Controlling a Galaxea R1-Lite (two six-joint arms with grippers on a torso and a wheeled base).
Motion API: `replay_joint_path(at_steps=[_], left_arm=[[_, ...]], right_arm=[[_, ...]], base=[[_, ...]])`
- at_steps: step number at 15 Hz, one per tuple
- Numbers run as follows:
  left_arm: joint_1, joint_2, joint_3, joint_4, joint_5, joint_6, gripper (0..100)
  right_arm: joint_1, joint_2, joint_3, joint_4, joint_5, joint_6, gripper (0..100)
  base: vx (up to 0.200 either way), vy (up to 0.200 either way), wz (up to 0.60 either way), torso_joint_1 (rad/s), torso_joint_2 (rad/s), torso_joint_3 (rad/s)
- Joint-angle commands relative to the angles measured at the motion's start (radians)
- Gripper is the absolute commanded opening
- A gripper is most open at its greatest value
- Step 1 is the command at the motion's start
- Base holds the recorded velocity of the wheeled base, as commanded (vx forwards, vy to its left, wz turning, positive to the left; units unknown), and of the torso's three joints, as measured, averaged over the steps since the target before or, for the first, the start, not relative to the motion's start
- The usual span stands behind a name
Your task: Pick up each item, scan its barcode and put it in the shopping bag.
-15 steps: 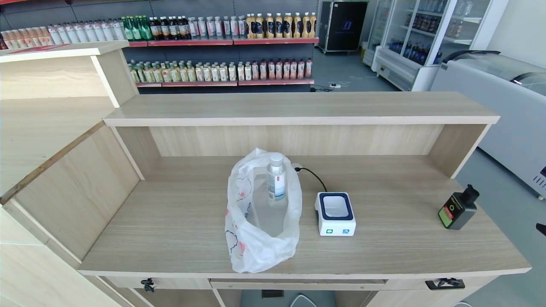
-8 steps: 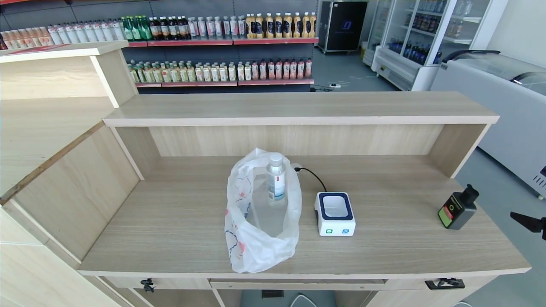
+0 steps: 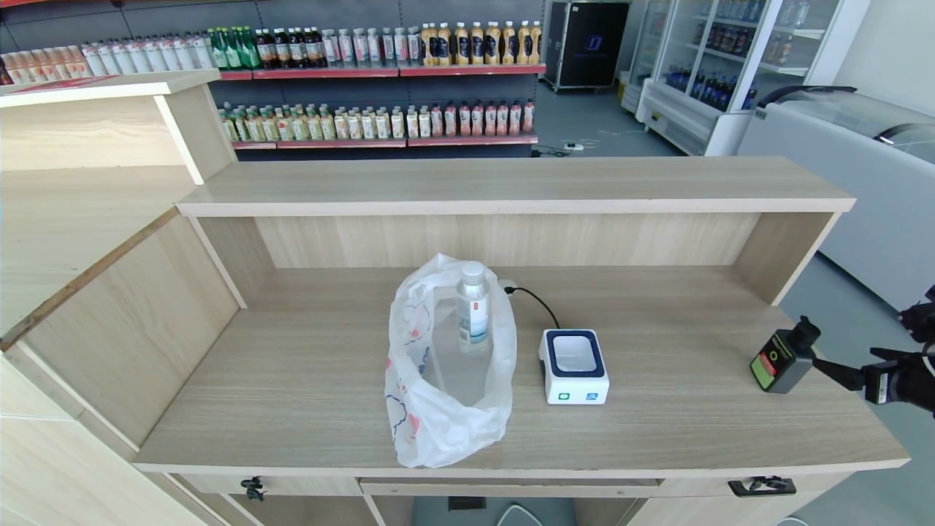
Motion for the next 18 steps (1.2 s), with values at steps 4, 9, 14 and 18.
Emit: replay_joint_path(at_steps=[4, 9, 14, 18], left_arm=[[0.0, 0.0, 0.0, 0.0, 0.0, 0.0, 100], [0.0, 0.0, 0.0, 0.0, 0.0, 0.0, 100], [0.0, 0.0, 0.0, 0.0, 0.0, 0.0, 100], [0.0, 0.0, 0.0, 0.0, 0.0, 0.0, 100]], right_arm=[[0.054, 0.06, -0.002, -0.044, 0.002, -0.005, 100], [0.079, 0.11, -0.013, -0.11, 0.002, -0.004, 100], [0.097, 0.143, -0.047, -0.114, 0.0, -0.002, 100], [0.122, 0.175, -0.087, -0.114, 0.0, 0.002, 100]], base=[[0.0, 0.0, 0.0, 0.0, 0.0, 0.0], [0.0, 0.0, 0.0, 0.0, 0.0, 0.0], [0.0, 0.0, 0.0, 0.0, 0.0, 0.0], [0.0, 0.0, 0.0, 0.0, 0.0, 0.0]])
